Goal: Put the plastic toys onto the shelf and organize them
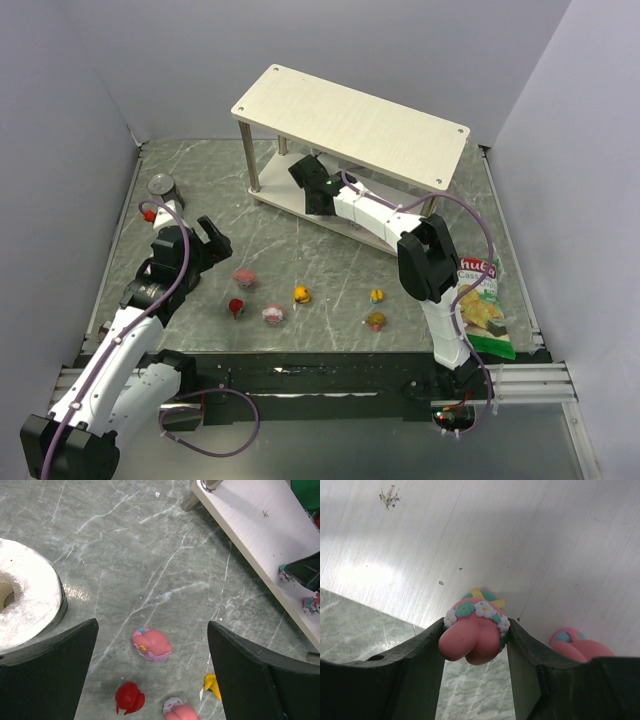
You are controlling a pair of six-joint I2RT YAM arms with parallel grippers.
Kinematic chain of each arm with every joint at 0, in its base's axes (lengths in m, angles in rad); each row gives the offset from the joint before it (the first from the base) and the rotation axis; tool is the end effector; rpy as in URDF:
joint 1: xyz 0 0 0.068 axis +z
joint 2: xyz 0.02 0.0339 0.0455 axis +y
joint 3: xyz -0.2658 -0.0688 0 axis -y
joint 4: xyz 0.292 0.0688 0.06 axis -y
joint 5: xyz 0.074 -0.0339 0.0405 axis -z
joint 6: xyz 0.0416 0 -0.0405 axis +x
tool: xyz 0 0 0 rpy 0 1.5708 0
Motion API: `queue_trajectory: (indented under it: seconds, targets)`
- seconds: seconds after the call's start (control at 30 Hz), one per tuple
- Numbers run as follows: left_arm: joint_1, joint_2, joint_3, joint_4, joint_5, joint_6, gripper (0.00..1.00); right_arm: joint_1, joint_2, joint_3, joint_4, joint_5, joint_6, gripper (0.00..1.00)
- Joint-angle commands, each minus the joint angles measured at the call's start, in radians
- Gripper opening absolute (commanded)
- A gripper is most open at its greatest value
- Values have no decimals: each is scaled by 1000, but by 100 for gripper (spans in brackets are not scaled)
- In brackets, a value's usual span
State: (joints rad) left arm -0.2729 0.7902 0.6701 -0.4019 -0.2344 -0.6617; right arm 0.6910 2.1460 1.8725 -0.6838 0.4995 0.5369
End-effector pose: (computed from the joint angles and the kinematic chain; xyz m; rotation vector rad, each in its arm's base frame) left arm 0.2234 -0.0525 0.2699 -0.5430 2.0218 -0.3247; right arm 0.4177 0.3196 0.2251 0.0085 2.3722 -0.0615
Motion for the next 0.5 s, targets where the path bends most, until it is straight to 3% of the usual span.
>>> queue_trajectory:
  seconds: [0.0, 0.47]
  targets:
    - [-3, 4, 31, 23, -6, 16, 96, -8, -23, 11, -13, 40, -5, 49]
    - [-3, 7, 29, 21, -6, 17, 96, -18, -29, 16, -36, -7, 40, 54]
